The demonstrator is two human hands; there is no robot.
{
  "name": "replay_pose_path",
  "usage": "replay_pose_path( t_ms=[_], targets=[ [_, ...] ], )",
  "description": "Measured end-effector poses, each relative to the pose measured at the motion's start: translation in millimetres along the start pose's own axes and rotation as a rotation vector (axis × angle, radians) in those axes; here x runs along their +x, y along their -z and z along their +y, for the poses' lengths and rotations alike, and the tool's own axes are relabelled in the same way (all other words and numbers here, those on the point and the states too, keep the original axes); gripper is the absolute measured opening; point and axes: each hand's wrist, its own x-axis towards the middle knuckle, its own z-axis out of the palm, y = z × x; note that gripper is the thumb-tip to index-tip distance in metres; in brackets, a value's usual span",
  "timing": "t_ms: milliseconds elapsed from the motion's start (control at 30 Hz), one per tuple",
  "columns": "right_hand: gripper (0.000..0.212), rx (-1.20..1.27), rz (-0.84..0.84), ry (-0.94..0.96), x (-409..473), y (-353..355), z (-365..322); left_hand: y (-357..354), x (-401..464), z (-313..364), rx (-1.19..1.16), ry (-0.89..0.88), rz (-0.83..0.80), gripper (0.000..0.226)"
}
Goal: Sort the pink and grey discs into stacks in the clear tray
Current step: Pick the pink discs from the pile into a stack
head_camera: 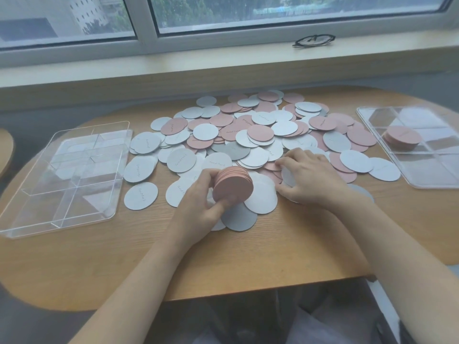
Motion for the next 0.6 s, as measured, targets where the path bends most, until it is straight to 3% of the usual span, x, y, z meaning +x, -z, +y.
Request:
replay_pose_path(
  t_ms=[167,400,600],
  targets=[
    [0.062,-0.022,-0.061,-0.010,-0.7,7.8,4.2,0.3,-0.6,-0.3,0.015,-0.004,-0.012,0.035],
    [0.047,-0.100,0.071,0.088,-0.4,11.0,-1.1,-0.7,-1.7,1.1,0.037,-0.032,-0.013,0.037],
    [0.050,-0.205,0.220,0.137,1.3,3.4,-10.2,0.2,-2.6,3.1,0.061,-0.065,-0.002,0.035]
  ],
)
